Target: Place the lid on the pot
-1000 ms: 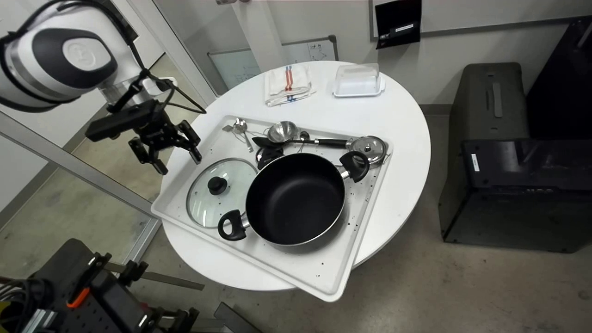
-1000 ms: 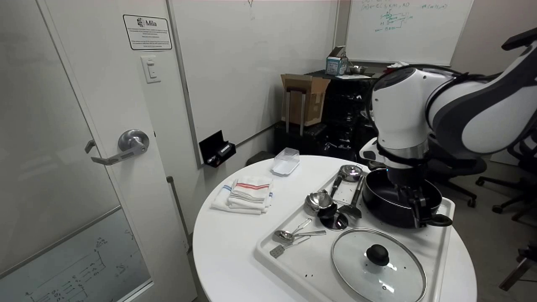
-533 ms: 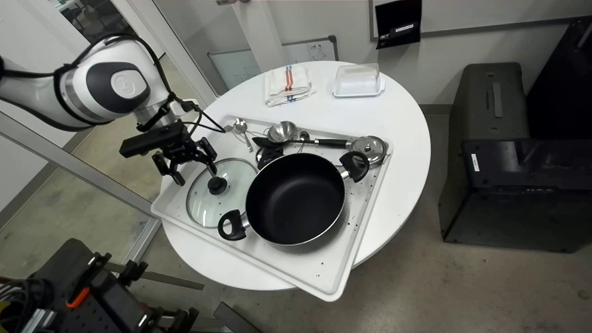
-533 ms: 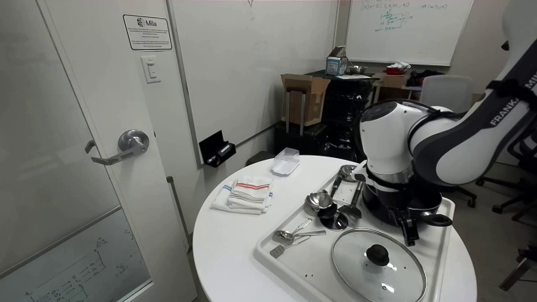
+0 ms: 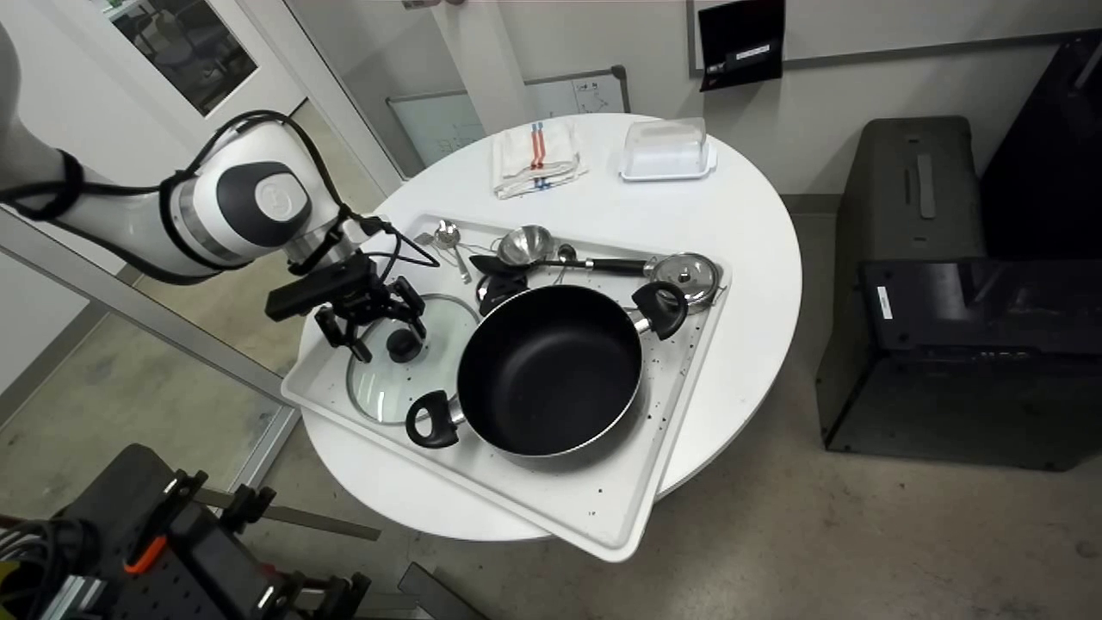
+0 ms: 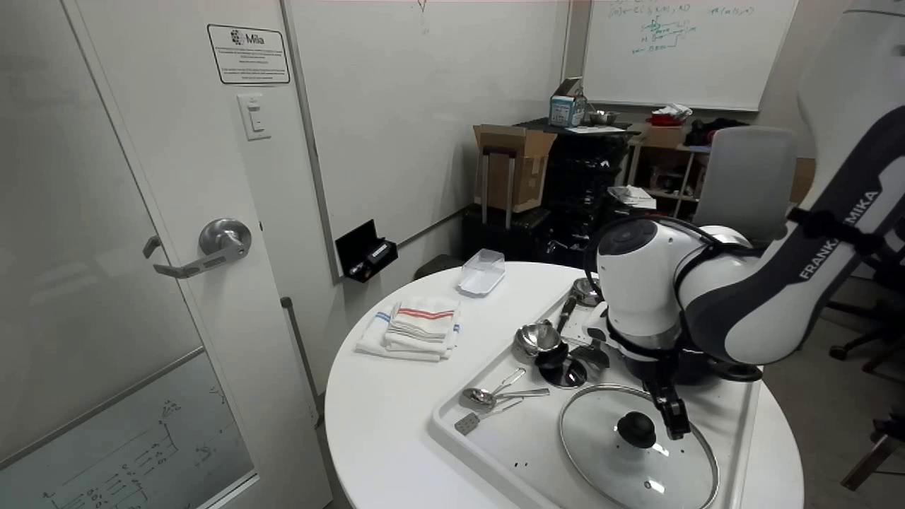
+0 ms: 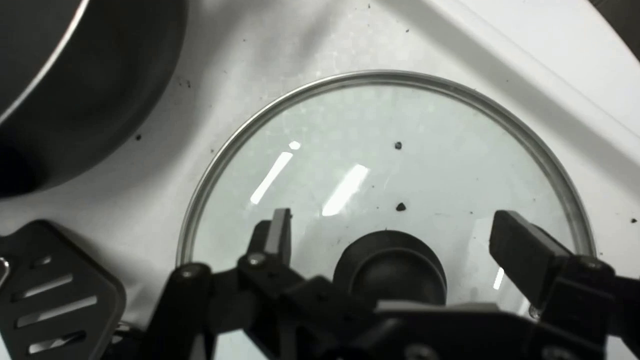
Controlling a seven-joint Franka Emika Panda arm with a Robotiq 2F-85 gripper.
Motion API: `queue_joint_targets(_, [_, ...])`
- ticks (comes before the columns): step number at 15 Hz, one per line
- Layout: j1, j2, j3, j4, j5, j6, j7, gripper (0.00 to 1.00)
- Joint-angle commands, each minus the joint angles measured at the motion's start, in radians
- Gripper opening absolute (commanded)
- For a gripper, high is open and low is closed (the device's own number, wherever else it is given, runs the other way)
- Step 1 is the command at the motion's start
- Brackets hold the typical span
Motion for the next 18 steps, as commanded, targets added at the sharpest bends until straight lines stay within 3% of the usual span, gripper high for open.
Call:
queue_joint_targets(1, [0.041,0.068,-0.028,0.070,-0.034,0.031,0.040,1.00])
queue_joint_targets(7, [0.054,0.105,-0.022,0.117,-0.018,0.043,0.031,1.00])
queue_joint_targets(8, [0.054,0.106,-0.022,0.120,-0.018,0.043,0.029,0.75])
queue_joint_targets(9, [0.054,0.108,-0.022,0.124,-0.018,0.042,0.028,0.74])
queue_joint_targets(11, [0.051,0.107,-0.020,0.126,-0.014,0.038,0.026,0.60])
queue_joint_targets(15, [0.048,0.094,-0.017,0.118,-0.012,0.036,0.024,0.28])
queue_joint_targets(18, [0.042,0.066,-0.005,0.095,-0.005,0.033,0.017,0.26])
